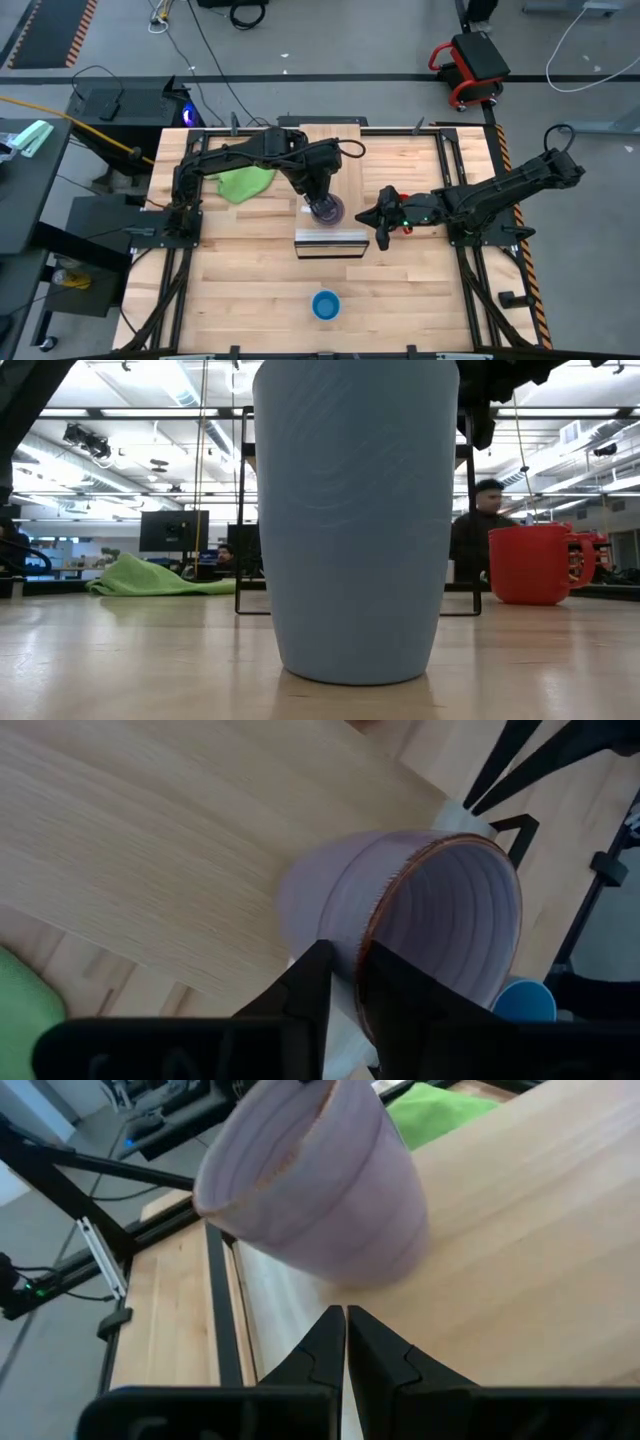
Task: Stack small to large cups/mugs on shelf
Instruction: Put the violet mug on the shelf
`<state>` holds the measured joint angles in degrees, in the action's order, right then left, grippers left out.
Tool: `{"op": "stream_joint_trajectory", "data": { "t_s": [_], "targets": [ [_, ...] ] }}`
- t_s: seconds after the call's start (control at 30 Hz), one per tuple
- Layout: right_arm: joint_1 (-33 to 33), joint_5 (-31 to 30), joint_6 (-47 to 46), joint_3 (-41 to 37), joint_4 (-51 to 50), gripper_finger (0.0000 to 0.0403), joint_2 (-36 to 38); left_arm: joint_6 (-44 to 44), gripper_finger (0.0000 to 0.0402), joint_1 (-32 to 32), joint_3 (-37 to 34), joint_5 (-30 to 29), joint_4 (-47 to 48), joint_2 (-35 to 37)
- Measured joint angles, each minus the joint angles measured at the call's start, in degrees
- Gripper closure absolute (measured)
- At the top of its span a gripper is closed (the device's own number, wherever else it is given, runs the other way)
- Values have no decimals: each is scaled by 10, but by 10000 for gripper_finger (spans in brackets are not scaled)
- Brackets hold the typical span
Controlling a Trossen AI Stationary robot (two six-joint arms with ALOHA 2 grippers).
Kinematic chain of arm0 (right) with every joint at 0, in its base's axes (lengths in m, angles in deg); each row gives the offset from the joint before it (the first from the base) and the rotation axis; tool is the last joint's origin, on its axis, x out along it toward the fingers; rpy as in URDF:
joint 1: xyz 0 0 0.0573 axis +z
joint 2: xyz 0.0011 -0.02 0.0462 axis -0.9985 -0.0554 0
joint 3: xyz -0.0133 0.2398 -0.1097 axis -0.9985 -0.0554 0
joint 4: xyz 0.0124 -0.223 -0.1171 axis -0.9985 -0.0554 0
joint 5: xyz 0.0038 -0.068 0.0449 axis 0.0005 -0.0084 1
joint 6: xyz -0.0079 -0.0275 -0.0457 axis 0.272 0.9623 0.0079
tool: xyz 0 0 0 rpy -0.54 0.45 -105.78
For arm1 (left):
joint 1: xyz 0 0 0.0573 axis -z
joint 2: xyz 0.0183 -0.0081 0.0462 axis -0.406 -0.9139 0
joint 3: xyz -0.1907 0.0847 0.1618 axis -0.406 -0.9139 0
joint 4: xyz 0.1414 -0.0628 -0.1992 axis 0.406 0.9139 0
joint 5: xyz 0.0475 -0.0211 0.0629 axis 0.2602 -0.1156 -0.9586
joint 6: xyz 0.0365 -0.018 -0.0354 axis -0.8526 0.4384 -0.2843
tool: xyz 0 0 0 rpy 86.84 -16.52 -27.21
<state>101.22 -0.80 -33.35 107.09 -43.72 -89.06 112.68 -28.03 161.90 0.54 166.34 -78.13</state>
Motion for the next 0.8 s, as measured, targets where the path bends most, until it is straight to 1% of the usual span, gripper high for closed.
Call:
{"op": "stream_joint_trajectory", "data": {
  "t_s": [0.27, 0.43, 0.63, 0.8],
  "targets": [
    [0, 4, -1, 0, 20, 382, -7, -3, 330, -2, 1, -2, -1, -4],
    [-2, 6, 17, 0, 40, 382, -11, -5, 329, -8, 1, -2, 1, -13],
    [-25, 9, 17, 0, 51, 381, -15, -9, 319, -16, 1, 1, 0, -13],
    [-45, 23, 23, 0, 56, 368, -15, -11, 308, -23, 0, 0, -2, -13]
  ]
}}
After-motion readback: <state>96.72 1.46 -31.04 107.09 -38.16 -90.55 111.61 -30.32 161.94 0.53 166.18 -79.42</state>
